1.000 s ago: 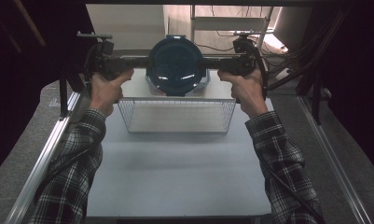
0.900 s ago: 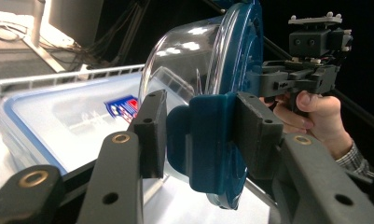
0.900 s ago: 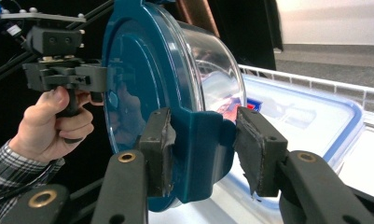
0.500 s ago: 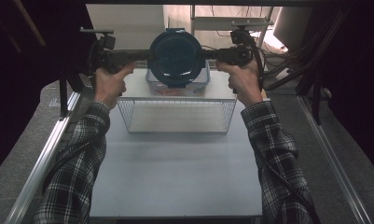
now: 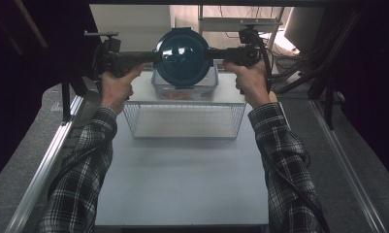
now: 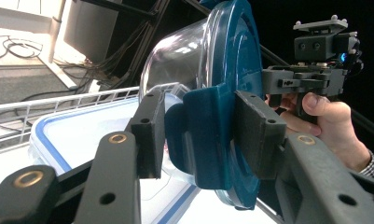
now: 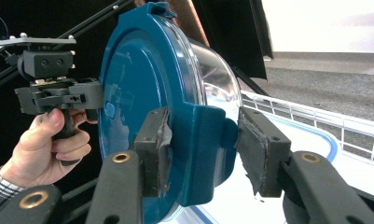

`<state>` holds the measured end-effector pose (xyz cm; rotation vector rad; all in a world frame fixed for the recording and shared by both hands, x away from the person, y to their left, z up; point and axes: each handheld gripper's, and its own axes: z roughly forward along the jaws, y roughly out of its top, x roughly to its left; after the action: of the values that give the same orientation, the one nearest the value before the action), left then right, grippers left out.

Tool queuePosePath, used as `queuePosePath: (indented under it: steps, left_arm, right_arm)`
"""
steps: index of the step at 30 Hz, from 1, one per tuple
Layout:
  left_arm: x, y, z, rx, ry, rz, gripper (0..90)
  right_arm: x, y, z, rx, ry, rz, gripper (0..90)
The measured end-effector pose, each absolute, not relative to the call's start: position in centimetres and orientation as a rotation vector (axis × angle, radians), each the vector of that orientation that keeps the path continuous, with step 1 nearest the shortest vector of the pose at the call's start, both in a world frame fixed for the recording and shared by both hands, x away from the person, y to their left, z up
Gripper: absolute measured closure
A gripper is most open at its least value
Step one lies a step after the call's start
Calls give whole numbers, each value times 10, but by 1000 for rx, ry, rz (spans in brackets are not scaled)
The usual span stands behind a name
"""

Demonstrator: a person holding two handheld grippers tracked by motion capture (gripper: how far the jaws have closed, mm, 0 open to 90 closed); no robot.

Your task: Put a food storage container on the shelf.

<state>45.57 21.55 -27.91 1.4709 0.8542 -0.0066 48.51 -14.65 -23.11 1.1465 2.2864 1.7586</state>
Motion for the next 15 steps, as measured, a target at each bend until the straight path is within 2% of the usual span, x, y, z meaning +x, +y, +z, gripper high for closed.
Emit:
queuePosePath:
  steps: [8, 10, 12, 15]
  left_arm:
    - [458, 214, -284, 1458, 852, -18, 534]
    - [459, 210, -284, 1463, 864, -14, 506]
    - [464, 209, -286, 1451, 913, -41, 435]
    - [470, 213, -295, 1402, 966, -90, 417]
  right_arm:
    - [490, -148, -234, 1160, 2275, 1768, 526]
    - [487, -145, -233, 1132, 2253, 1655, 564]
    - [485, -141, -232, 1103, 2257, 1562, 636]
    - [485, -137, -232, 1089, 2262, 1576, 664]
